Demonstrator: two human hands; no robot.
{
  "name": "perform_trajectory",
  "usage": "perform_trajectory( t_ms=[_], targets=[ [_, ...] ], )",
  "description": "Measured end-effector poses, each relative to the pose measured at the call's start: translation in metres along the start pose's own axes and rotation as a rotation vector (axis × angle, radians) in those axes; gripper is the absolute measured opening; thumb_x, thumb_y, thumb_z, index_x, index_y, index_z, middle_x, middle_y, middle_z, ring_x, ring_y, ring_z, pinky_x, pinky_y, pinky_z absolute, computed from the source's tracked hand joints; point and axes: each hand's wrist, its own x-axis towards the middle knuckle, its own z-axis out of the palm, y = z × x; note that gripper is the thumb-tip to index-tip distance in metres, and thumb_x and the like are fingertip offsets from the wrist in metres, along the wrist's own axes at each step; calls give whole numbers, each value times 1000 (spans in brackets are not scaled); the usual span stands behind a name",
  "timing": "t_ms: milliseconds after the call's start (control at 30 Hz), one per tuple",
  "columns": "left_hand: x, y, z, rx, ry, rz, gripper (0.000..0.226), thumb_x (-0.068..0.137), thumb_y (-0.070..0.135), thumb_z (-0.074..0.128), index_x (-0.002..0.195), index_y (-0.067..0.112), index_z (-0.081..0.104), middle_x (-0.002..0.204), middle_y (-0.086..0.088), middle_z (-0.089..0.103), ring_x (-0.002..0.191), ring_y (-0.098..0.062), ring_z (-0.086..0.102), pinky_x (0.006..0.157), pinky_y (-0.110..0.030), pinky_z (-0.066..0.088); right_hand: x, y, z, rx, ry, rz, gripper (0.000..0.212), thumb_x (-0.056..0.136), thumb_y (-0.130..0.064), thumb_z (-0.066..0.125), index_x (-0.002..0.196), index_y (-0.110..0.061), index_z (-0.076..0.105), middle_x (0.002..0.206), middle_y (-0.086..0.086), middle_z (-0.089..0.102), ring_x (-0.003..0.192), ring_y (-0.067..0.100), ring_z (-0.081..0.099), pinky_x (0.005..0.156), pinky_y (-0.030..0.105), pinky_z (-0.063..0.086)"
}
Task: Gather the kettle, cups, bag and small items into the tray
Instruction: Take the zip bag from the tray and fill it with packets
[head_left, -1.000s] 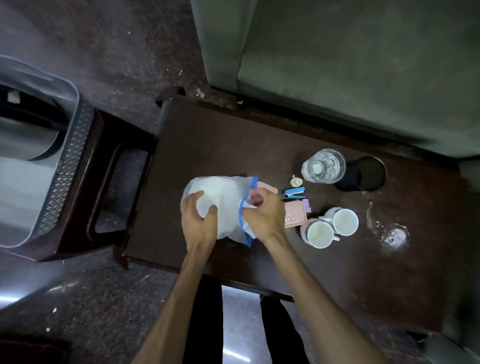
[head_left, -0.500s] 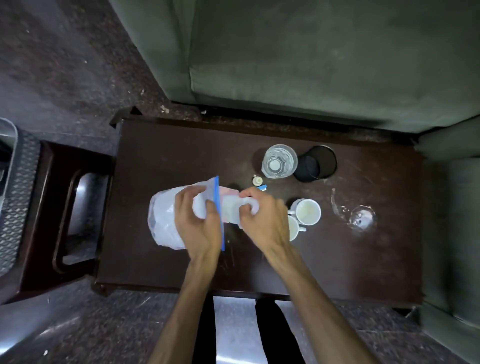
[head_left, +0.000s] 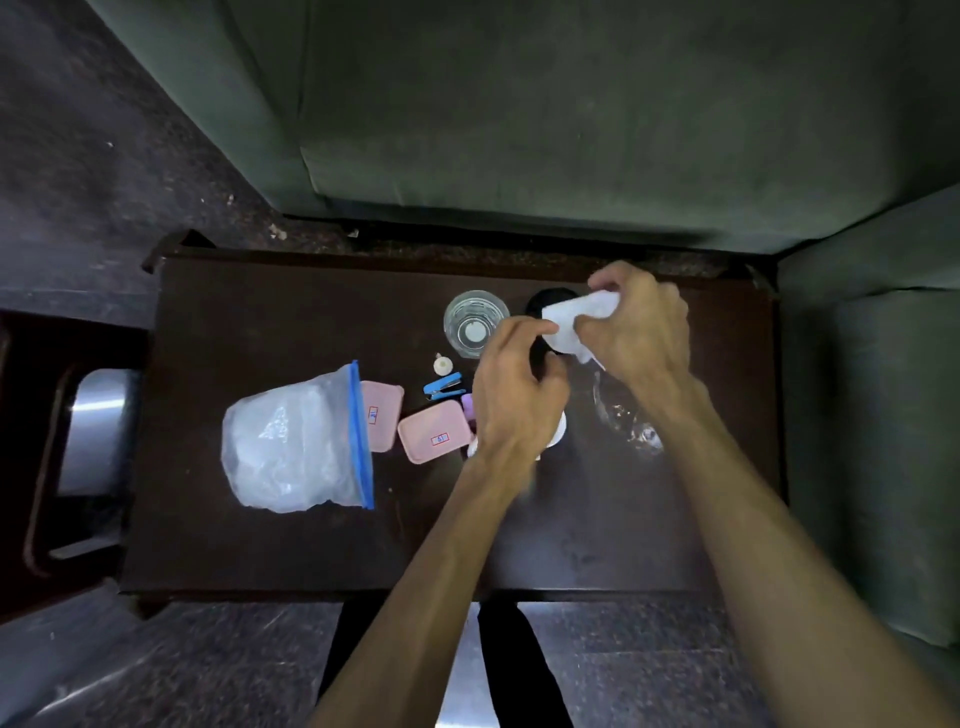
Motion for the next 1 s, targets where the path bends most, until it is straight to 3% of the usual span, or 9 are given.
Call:
perform_trajectory(
  t_ms=[167,333,500,600,833,900,1000],
  targets=[
    [10,-10,5,31,-1,-83,31,86,4,60,113,15,71,117,3,65,101,-22,67,90,-43,56,34,-13,25,-162,-25,-57,38,78,-12,74,115,-12,68,116,20,70,110,42,66,88,42,56],
    [13,-18,5,70,19,-98,29,86,4,60,111,13,72,114,4,66,100,-19,65,86,-43,56,36,-19,53,-266,-26,-134,43,82,-14,80,121,-10,63,123,16,66,110,40,68,88,43,56],
    [15,-23,4,82,24,-118,31,87,3,60,115,11,70,116,0,67,105,-22,65,90,-46,55,30,-9,53,-211,-23,-117,57,75,-39,85,123,-16,63,118,14,71,109,41,69,87,43,54],
    [15,-24,2,58,36,-144,32,87,2,59,116,10,70,120,-1,67,108,-23,67,92,-47,56,23,-6,44,-128,32,-125,54,72,-46,81,119,-22,69,113,10,71,103,39,69,83,41,54],
    [12,-25,-4,55,61,-163,36,85,3,58,118,12,70,122,-1,67,107,-24,67,90,-47,57,23,-2,57,-62,-30,-202,31,83,-5,69,112,-13,76,116,14,66,99,41,67,84,40,52],
    [9,-26,-6,45,79,-165,36,84,3,59,118,13,70,119,1,67,106,-22,67,89,-46,58,25,-5,59,13,36,-166,23,86,-10,71,108,-13,77,114,14,66,98,40,68,86,40,54],
    [6,-28,-10,43,98,-177,36,83,3,61,116,15,71,117,4,68,102,-21,68,87,-45,58,30,-11,57,36,133,-112,26,89,-36,76,107,-17,77,116,12,68,100,38,69,87,41,55]
  ],
)
